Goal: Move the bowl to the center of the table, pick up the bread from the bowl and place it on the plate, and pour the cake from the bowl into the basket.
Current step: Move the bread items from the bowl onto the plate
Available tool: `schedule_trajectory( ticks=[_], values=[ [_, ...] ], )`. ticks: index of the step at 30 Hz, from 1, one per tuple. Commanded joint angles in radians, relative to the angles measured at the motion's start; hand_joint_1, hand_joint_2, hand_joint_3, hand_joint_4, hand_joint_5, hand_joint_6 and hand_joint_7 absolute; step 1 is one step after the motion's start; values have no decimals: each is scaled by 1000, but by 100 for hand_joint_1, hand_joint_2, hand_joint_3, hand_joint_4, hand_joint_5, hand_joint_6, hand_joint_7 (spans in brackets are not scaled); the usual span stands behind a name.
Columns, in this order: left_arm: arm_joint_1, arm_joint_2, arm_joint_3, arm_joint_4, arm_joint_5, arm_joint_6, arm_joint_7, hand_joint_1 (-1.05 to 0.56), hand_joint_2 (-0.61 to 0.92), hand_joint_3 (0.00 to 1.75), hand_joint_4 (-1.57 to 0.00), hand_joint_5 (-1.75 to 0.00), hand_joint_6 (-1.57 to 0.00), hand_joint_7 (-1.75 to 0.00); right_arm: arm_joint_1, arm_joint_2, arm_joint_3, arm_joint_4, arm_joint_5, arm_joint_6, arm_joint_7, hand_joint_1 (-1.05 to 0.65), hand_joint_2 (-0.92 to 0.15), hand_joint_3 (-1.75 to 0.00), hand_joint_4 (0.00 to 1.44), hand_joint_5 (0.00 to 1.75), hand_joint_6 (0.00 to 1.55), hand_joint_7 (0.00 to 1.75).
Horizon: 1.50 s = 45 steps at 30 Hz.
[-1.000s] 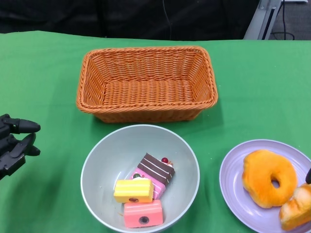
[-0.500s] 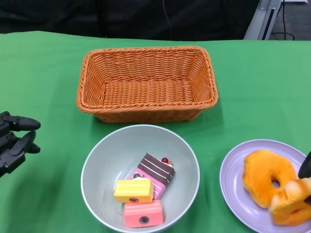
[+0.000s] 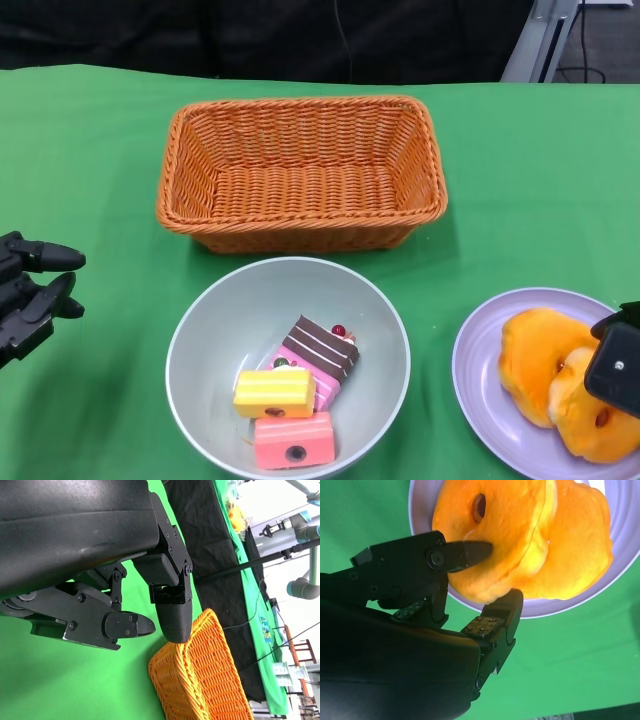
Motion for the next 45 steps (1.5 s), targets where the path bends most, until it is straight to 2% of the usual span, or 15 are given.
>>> schedule_trajectory(
  ticks=[1,3,4,17,21,22,24,25,29,31,34,35,37,43,45],
  values=[
    [10,13,3,-10,-3,10,1,-5,92,35,-82,-125,-89,-84,47,12,18,-1,-43,-41,-33,-38,-92,-9,72,20,61,0],
    [7,14,3,-2,-5,4,-4,-5,92,36,-82,-125,-89,-84,60,19,22,-16,-69,-45,-44,-44,-92,-10,57,10,45,0],
    [7,15,2,0,-4,1,-4,-5,92,35,-82,-125,-89,-84,62,23,21,-20,-76,-41,-42,-45,-92,-10,54,8,42,0],
    [10,17,2,2,-7,-10,-15,-5,92,37,-82,-125,-89,-83,118,117,-23,-44,-101,-126,-144,-41,-92,-3,48,1,36,0],
    [9,18,3,4,-8,-9,-16,-4,92,37,-82,-125,-89,-83,127,123,-30,-47,-103,-149,-147,-43,-92,-5,39,0,28,0],
    [9,19,3,5,-7,-7,-17,-4,92,37,-82,-124,-89,-83,133,125,-35,-42,-95,-186,-164,-44,-92,-6,36,0,25,0],
    [8,20,1,7,-5,-5,-17,-4,92,38,-82,-124,-89,-83,142,128,-44,-39,-77,-238,-178,-50,-92,-9,25,0,18,0],
    [7,20,0,8,-4,-4,-17,-4,92,38,-81,-124,-88,-83,144,130,-49,-39,-69,-254,-176,-54,-92,-15,13,0,10,0],
    [3,19,3,16,-8,-7,-24,-4,92,37,-82,-124,-89,-83,144,130,-77,-33,-29,-299,-156,-70,-92,-30,3,0,3,0],
    [2,18,4,15,-9,-3,-24,-4,92,36,-82,-124,-89,-84,143,132,-82,-23,-29,-312,-163,-82,-92,-43,2,0,2,0],
    [2,18,4,18,-8,-7,-25,-4,92,36,-82,-124,-89,-84,141,141,-90,-16,-29,-311,-162,-86,-92,-48,2,0,2,0],
    [2,18,3,20,-7,-12,-26,-4,92,36,-82,-124,-89,-84,139,145,-94,-15,-28,-305,-160,-90,-92,-58,2,0,1,0],
    [2,19,2,23,-4,-15,-25,-4,92,36,-82,-125,-89,-84,140,164,-105,-18,-16,-288,-158,-92,-92,-67,2,0,2,0],
    [1,20,2,26,-5,-16,-28,-4,92,36,-81,-125,-89,-84,142,182,-116,-21,-7,-279,-157,-92,-92,-71,3,1,3,1],
    [2,21,3,24,-10,-14,-36,-4,92,36,-81,-125,-88,-84,141,217,-160,-36,79,-266,-134,-92,-92,-71,5,2,4,1]
  ],
)
